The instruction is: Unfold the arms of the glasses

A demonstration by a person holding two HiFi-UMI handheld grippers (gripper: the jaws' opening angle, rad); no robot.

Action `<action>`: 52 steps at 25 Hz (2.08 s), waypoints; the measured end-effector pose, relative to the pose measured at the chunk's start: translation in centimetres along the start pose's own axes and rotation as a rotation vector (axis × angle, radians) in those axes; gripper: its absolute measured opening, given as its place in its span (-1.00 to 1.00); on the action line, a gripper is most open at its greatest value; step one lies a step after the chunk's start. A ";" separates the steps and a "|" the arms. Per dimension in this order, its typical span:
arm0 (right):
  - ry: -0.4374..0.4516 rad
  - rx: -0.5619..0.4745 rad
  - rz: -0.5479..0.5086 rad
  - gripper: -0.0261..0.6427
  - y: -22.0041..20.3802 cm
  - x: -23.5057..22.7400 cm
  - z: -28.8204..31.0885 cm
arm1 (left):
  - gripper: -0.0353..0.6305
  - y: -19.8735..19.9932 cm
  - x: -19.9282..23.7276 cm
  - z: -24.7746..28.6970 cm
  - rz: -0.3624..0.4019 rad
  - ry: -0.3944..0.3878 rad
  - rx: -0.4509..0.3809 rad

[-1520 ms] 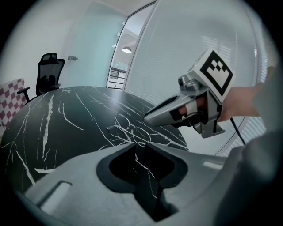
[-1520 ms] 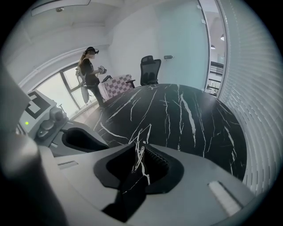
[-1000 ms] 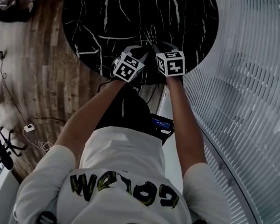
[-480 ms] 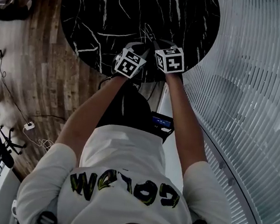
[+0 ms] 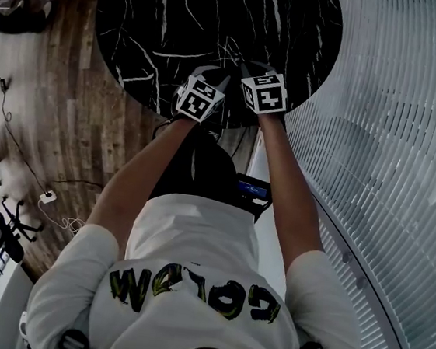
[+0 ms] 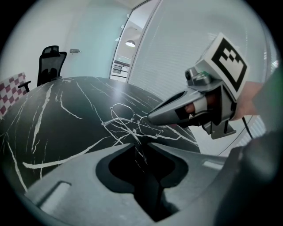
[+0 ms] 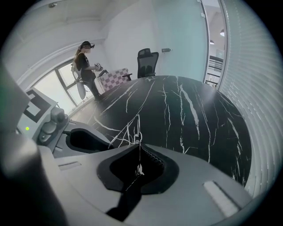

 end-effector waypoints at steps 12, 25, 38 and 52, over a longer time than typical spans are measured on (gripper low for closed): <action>-0.011 0.015 -0.026 -0.90 0.0 0.0 0.0 | -0.65 -0.9 2.4 -1.3 0.012 0.045 0.018; -0.017 0.027 -0.038 -0.90 -0.2 -0.2 -0.2 | -0.65 -1.1 6.8 -2.1 0.038 0.118 0.035; -0.012 0.045 -0.060 -0.91 -0.4 -0.1 -0.4 | -0.65 -0.6 9.2 -2.0 0.073 0.158 0.049; -0.037 0.037 -0.046 -0.90 -0.2 0.3 -0.1 | -0.49 2.0 5.8 -3.2 0.291 0.103 -0.083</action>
Point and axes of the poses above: the fingertips, and each gripper's own axes: z forward along the fingers, x to its left, y out of its top, the point moved 7 cm from there along -z, backward along the fingers, and after that the axes turned 9 degrees about y, right-handed, at the moved point
